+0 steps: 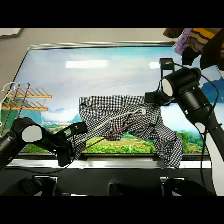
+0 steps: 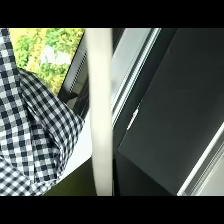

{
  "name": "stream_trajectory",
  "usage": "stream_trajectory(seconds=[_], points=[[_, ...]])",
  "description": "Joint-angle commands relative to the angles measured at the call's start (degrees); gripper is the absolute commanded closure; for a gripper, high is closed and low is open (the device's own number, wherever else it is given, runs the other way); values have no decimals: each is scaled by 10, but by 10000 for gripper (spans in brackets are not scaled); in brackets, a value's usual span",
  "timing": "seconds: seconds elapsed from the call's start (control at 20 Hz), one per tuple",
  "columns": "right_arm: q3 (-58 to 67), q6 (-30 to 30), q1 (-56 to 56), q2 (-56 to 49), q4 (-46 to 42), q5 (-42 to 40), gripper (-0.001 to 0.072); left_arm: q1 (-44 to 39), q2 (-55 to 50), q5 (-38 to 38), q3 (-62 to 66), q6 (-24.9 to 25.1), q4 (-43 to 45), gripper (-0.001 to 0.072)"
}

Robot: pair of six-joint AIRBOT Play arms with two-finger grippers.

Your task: Fold the clothes and pants, and hang the long-sleeved shirts on hangers.

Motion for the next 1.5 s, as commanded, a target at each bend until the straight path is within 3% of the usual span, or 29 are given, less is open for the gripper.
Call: stream_trajectory(seconds=[0.0,0.3,0.6,1.0,1.45], points=[[1,-56,1,0,27,-27,673,0,-18,14,3,31,-17,677],[1,-76,1,22,41,-45,673,0,-60,40,3,49,-17,677],[1,-47,1,73,23,30,673,34,-71,80,16,-66,43,678],[1,8,1,43,-10,6,673,34,-63,-43,68,-33,48,677],[1,64,-1,-2,-33,-38,673,26,-29,-50,68,-37,30,678]])
